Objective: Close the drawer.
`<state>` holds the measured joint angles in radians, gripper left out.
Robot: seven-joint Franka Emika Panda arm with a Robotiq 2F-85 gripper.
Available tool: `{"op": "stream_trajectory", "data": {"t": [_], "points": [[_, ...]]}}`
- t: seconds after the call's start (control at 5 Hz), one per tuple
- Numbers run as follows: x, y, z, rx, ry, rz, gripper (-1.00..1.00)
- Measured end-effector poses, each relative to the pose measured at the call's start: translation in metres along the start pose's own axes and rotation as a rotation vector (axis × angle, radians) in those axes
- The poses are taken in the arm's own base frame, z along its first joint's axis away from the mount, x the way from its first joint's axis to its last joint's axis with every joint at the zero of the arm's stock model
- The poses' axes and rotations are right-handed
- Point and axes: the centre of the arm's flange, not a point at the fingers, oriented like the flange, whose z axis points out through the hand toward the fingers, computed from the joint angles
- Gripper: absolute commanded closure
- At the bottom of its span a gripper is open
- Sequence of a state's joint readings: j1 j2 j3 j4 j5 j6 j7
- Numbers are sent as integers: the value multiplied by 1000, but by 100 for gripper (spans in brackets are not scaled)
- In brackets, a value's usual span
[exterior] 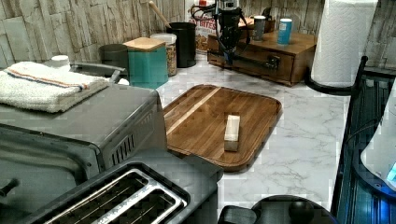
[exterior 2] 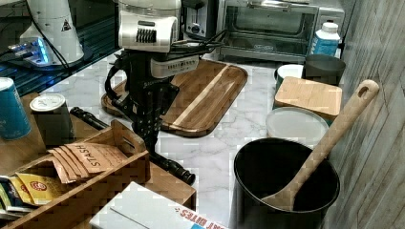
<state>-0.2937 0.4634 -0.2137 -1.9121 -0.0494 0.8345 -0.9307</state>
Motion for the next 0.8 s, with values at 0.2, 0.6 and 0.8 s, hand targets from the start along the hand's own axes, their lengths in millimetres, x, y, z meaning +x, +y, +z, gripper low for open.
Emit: {"op": "stream_trajectory", "data": {"t": [0.2, 0.6, 0.8], "points": [[0, -1, 0, -3, 4, -4, 100], [0, -2, 0, -7, 3, -8, 100], [-1, -1, 1, -9, 8, -6, 100]]}}
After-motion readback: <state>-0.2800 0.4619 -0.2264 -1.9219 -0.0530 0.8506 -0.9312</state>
